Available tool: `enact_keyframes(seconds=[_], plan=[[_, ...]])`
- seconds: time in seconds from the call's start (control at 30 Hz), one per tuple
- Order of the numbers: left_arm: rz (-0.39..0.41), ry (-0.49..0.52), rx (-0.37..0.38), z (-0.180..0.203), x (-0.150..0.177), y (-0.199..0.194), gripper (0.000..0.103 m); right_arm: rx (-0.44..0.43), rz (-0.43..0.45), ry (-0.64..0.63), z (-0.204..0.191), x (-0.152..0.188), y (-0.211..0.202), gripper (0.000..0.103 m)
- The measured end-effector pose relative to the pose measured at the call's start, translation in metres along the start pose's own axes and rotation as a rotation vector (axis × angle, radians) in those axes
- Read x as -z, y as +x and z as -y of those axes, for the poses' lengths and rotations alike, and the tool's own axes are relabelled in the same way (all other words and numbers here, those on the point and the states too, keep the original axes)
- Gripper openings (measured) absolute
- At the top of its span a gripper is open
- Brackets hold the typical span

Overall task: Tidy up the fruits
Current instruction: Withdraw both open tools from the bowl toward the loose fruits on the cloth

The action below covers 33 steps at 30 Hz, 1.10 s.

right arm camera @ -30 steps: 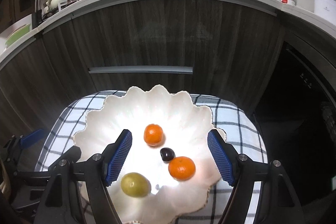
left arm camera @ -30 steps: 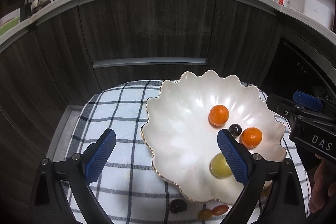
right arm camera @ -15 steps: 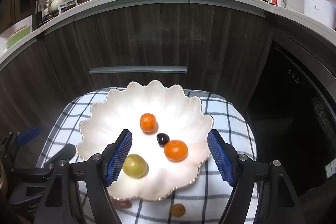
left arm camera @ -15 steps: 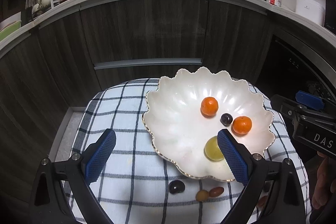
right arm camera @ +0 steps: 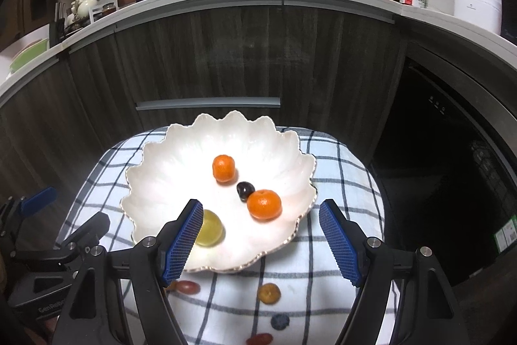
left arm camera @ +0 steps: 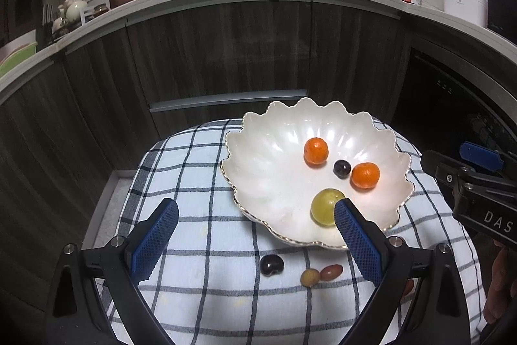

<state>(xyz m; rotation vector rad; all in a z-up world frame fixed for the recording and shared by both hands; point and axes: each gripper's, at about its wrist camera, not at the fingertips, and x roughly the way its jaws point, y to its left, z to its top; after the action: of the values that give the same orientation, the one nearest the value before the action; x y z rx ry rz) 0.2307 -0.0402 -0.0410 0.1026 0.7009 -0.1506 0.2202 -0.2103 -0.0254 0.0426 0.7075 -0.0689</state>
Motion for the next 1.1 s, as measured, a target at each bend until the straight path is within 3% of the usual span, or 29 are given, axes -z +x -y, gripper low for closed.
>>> enact_keyframes(seconds=[0.53,1.1], plan=[[0.034,0.068,0.026,0.011,0.028,-0.013,0.096,0.054,-0.008,0.086,0.012,0.033,-0.015,0.075],[0.003,0.074,0.141,0.014,0.064,-0.004,0.095,0.154,0.021,0.094,0.007,0.077,-0.03,0.075]])
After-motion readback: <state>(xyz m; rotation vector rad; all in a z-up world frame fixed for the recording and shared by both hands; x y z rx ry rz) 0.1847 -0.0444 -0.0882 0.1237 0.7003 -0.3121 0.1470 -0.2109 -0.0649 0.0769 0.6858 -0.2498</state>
